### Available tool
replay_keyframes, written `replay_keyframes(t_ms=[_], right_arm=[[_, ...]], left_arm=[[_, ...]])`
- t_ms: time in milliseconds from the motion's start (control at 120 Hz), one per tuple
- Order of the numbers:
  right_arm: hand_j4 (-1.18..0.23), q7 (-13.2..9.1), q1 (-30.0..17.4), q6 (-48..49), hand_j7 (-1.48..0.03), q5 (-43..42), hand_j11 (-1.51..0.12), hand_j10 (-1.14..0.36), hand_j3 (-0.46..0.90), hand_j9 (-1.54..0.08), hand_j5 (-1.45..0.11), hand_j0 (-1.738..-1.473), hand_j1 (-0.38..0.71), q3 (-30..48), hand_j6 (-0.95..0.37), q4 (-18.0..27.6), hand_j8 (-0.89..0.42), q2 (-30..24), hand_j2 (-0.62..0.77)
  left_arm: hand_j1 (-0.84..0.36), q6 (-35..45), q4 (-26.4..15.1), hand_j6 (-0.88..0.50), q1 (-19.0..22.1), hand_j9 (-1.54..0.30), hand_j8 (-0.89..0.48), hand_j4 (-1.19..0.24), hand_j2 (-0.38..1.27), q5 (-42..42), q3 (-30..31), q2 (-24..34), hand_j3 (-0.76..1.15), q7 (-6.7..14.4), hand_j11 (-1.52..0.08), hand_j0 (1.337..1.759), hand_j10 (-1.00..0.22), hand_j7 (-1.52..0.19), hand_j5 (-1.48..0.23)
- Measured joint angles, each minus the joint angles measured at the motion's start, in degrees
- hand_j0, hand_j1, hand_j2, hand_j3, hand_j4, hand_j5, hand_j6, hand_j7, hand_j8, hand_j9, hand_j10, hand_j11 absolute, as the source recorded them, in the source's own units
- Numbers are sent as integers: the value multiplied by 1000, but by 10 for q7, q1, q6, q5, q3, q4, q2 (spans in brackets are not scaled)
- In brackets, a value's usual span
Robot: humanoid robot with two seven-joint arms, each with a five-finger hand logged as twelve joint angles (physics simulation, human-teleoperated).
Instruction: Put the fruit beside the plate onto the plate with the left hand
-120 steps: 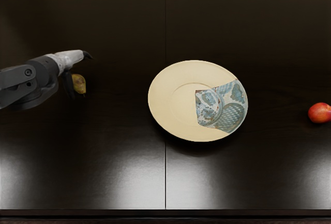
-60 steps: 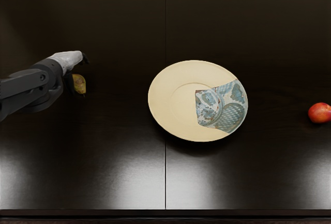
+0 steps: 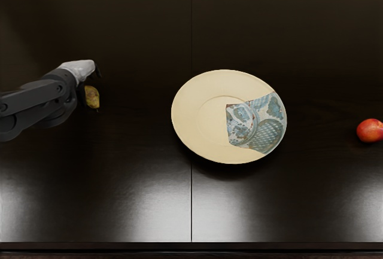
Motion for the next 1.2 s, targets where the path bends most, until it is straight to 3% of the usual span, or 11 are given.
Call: replay_keyframes(t_ms=[750, 1200], right_arm=[[-29, 0, 3, 0, -38, 0, -38, -29, 0, -38, -38, -1658, -314, 0, -29, 0, -29, 0, -6], [-29, 0, 5, 0, -38, 0, -38, -29, 0, -38, -38, -1658, -314, 0, -29, 0, -29, 0, -6]], left_arm=[[-225, 0, 24, -445, 0, -580, -446, -444, 98, 0, 14, -26, 0, 0, -579, 1658, -446, -581, -582], [-288, 1, 36, -501, 1, -656, -438, -510, 252, 1, 14, -27, 0, 0, -657, 1657, -495, -641, -633]])
